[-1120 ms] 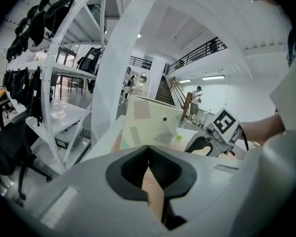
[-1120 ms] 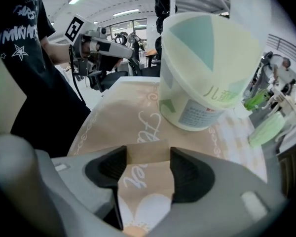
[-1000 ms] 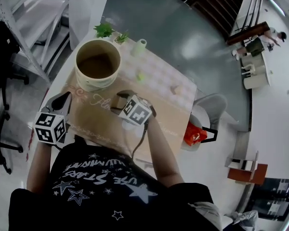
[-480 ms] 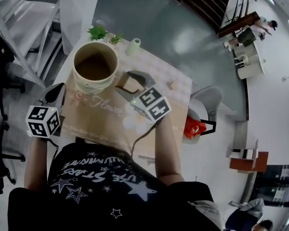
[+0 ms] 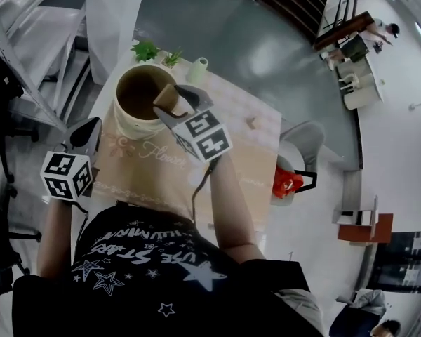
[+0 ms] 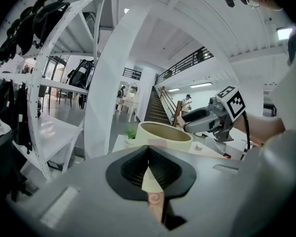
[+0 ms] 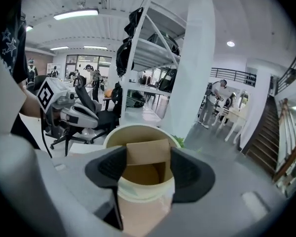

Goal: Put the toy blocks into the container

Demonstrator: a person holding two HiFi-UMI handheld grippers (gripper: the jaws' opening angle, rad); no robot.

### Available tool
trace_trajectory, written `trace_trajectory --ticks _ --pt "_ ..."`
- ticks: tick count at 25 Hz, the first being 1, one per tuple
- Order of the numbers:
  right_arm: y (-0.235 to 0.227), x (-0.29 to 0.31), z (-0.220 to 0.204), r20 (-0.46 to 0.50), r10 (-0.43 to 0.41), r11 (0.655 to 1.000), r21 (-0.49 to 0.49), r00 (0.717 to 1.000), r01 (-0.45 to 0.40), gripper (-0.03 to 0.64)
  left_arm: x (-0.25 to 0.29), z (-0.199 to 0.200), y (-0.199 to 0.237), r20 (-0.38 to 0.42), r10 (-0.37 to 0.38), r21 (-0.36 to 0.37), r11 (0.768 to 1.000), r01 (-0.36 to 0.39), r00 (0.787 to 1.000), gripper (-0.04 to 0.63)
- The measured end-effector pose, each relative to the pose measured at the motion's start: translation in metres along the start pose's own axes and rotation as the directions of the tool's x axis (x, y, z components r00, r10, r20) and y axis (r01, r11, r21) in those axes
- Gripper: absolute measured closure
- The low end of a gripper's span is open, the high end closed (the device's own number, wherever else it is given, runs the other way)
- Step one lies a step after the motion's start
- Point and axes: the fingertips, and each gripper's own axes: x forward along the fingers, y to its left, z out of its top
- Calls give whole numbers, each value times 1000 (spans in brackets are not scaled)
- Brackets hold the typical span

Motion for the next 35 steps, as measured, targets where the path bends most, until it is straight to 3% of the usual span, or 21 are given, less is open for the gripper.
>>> trace_trajectory --ticks 11,18,26,35 --pt "14 26 2 -35 -53 996 67 998 55 325 -7 -3 3 -14 -54 -19 998 54 998 585" --pt "4 10 -5 19 -115 986 121 993 111 325 -4 -21 -4 -54 -78 -19 997 77 995 584" --pt "-32 -32 -52 33 -209 952 237 977 196 325 8 -35 -24 -109 -58 33 998 62 992 584" --pt "-74 -56 -130 -73 -246 925 279 966 257 325 27 -54 -85 -161 -77 39 996 85 984 584"
